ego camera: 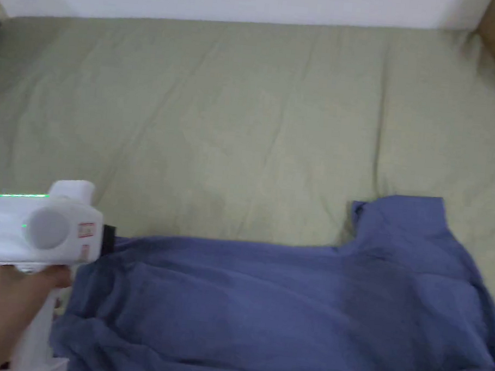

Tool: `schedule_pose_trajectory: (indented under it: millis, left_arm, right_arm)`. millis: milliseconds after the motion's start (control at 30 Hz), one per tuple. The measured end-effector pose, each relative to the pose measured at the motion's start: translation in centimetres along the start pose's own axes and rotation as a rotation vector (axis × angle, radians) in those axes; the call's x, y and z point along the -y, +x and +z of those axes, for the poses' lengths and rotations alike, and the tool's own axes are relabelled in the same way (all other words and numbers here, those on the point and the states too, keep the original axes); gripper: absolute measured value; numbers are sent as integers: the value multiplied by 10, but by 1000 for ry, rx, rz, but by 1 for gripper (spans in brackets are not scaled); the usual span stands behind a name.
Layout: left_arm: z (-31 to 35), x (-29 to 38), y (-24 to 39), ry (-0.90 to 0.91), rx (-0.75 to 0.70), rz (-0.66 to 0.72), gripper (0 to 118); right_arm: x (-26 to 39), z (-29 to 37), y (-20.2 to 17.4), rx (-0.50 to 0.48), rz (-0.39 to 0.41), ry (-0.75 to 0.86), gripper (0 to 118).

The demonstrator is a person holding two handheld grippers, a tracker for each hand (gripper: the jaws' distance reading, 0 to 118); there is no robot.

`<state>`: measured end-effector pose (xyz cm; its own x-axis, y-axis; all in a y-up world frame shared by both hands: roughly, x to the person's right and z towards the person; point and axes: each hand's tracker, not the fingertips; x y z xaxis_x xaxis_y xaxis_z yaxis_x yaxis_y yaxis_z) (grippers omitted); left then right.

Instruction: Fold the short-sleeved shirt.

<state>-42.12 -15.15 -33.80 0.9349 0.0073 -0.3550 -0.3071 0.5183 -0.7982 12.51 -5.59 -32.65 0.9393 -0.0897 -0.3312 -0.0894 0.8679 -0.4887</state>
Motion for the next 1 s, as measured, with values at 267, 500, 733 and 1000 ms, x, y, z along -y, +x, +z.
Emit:
schedule_pose_trajectory:
  millis: [267, 500, 733, 1000]
  left_arm:
    - [40, 4, 20, 72, 23, -69, 1]
    - [37, -1, 17, 52, 35, -58, 1]
    - [34, -5, 15, 35, 21, -70, 1]
    - [35, -14, 11, 49, 39, -61, 1]
  right_arm:
    - [-17, -134, 54, -4, -48, -311, 0]
    - [5, -241, 78, 37, -106, -653, 116]
    - [17, -267, 65, 76, -64, -761, 98]
    - [-13, -234, 53, 29, 86, -731, 3]
